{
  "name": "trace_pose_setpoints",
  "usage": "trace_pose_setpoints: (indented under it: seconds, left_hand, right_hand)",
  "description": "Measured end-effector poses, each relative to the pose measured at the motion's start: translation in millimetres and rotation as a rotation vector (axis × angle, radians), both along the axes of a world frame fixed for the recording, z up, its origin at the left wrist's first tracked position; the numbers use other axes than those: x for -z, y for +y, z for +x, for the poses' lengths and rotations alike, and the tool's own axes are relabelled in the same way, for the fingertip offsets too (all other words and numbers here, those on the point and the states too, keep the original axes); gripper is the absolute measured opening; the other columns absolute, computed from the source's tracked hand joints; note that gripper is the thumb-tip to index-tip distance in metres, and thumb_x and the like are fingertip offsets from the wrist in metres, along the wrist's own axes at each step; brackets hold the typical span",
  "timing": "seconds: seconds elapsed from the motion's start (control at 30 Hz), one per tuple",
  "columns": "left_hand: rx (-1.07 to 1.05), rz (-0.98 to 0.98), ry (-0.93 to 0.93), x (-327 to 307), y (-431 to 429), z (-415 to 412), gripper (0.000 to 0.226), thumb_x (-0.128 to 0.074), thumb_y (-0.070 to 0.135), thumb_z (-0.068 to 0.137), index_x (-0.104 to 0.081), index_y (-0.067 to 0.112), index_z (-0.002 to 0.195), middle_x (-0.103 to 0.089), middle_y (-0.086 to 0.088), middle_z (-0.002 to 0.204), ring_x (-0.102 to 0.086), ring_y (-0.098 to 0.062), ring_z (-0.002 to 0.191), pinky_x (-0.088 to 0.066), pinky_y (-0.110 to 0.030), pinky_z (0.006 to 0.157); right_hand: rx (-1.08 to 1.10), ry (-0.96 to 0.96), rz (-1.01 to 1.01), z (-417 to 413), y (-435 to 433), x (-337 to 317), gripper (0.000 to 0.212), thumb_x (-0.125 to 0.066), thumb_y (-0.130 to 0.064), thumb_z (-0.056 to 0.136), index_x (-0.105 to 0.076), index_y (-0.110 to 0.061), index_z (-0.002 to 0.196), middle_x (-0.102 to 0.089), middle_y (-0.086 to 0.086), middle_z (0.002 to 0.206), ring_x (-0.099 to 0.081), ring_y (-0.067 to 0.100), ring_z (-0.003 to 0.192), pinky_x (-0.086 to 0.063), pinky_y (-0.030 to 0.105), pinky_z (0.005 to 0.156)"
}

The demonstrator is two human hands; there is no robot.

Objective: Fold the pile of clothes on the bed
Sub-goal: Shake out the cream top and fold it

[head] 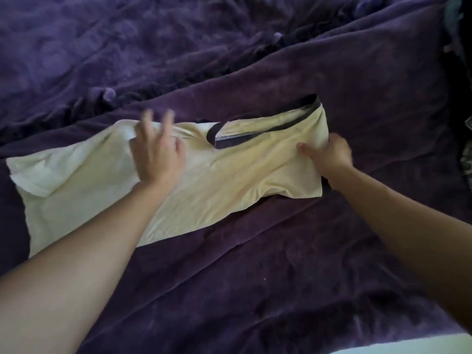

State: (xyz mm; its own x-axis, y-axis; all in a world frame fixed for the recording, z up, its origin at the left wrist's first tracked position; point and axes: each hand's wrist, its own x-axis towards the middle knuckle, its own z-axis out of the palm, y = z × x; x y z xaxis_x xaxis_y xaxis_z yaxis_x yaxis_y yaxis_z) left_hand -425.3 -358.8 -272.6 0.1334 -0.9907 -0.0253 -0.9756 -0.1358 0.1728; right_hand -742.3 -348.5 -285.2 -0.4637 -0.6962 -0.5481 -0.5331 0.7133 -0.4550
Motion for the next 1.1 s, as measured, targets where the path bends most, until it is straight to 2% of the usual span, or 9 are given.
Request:
trace_pose_setpoints:
  seconds: [0.07, 0.13, 0.33, 0.53, 0.63, 0.73, 0.9, 1.0, 1.1]
  left_hand:
    - [0.376, 0.02, 0.037, 0, 7, -32, 0.026, -0.053, 0.017, 0.083, -0.062, 0.012, 0.107, -0.054, -0.014, 0.108, -0.053, -0.036, 0.099, -0.04, -0.046, 0.08]
    - [0.494, 0.167, 0.036, 4, 8, -48, 0.034, -0.053, 0.017, 0.085, -0.059, 0.016, 0.119, -0.053, -0.011, 0.11, -0.049, -0.034, 0.106, -0.039, -0.045, 0.084]
    - [0.082, 0.31, 0.248, -9, -31, -22, 0.06, -0.054, 0.018, 0.089, -0.035, 0.024, 0.146, -0.032, -0.013, 0.145, -0.036, -0.032, 0.133, -0.037, -0.046, 0.105]
    - [-0.157, 0.032, 0.394, -43, 35, 29, 0.044, -0.054, 0.003, 0.086, -0.053, 0.01, 0.129, -0.049, -0.015, 0.124, -0.057, -0.032, 0.106, -0.045, -0.039, 0.092]
    - [-0.316, 0.052, 0.403, -43, 77, 55, 0.041, -0.052, 0.001, 0.087, -0.054, 0.009, 0.127, -0.049, -0.013, 0.123, -0.058, -0.029, 0.098, -0.044, -0.032, 0.083]
    - [-0.363, 0.042, 0.396, -42, 104, 70, 0.04, -0.05, 0.001, 0.088, -0.055, 0.011, 0.126, -0.049, -0.01, 0.124, -0.058, -0.025, 0.1, -0.046, -0.032, 0.08]
    - [0.001, 0.119, 0.314, -24, 123, 48, 0.042, -0.052, 0.002, 0.085, -0.059, 0.014, 0.125, -0.049, -0.009, 0.13, -0.051, -0.029, 0.113, -0.05, -0.042, 0.085]
    - [0.187, 0.302, 0.224, 3, 129, 30, 0.052, -0.05, 0.016, 0.088, -0.045, 0.025, 0.139, -0.039, -0.002, 0.142, -0.041, -0.025, 0.123, -0.043, -0.042, 0.095]
    - [0.22, 0.373, 0.08, 20, 128, 32, 0.058, -0.046, 0.027, 0.091, -0.03, 0.032, 0.146, -0.029, 0.004, 0.148, -0.033, -0.021, 0.13, -0.036, -0.039, 0.098]
  right_hand:
    - [0.088, -0.207, 0.028, -4, -8, 0, 0.05, -0.081, -0.034, 0.074, -0.061, -0.012, 0.114, -0.066, 0.004, 0.109, -0.063, 0.023, 0.097, -0.054, 0.037, 0.078]
    - [0.103, -0.344, 0.097, -12, -11, -7, 0.044, -0.083, -0.023, 0.073, -0.064, -0.012, 0.111, -0.067, 0.003, 0.107, -0.064, 0.019, 0.093, -0.053, 0.032, 0.075]
    - [-0.027, -0.484, -0.065, -19, -4, -57, 0.03, -0.081, -0.017, 0.074, -0.067, -0.021, 0.101, -0.072, 0.0, 0.101, -0.07, 0.01, 0.083, -0.057, 0.027, 0.066]
    - [-0.608, -0.183, -0.121, 89, -12, -105, 0.051, -0.073, -0.031, 0.075, -0.052, -0.016, 0.12, -0.064, 0.004, 0.105, -0.061, 0.028, 0.099, -0.047, 0.033, 0.079]
    - [-0.797, -0.358, 0.07, 161, -5, -101, 0.072, -0.077, -0.028, 0.078, -0.041, -0.016, 0.139, -0.057, 0.002, 0.106, -0.061, 0.026, 0.104, -0.048, 0.03, 0.079]
    - [-0.547, -0.675, 0.149, 182, 4, -76, 0.061, -0.073, -0.015, 0.083, -0.046, -0.012, 0.138, -0.062, 0.002, 0.095, -0.069, 0.022, 0.077, -0.055, 0.029, 0.057]
    - [-0.365, -0.044, -0.112, 123, 3, -31, 0.041, -0.07, -0.028, 0.081, -0.062, -0.019, 0.12, -0.068, -0.001, 0.107, -0.063, 0.017, 0.096, -0.046, 0.028, 0.081]
    - [-0.247, -0.227, -0.006, 112, 4, -9, 0.06, -0.078, -0.036, 0.077, -0.056, -0.015, 0.129, -0.067, 0.003, 0.112, -0.064, 0.017, 0.101, -0.052, 0.036, 0.089]
    - [-0.183, -0.394, 0.058, 130, 4, 0, 0.055, -0.08, -0.036, 0.074, -0.061, -0.017, 0.122, -0.07, 0.001, 0.104, -0.067, 0.013, 0.087, -0.057, 0.029, 0.065]
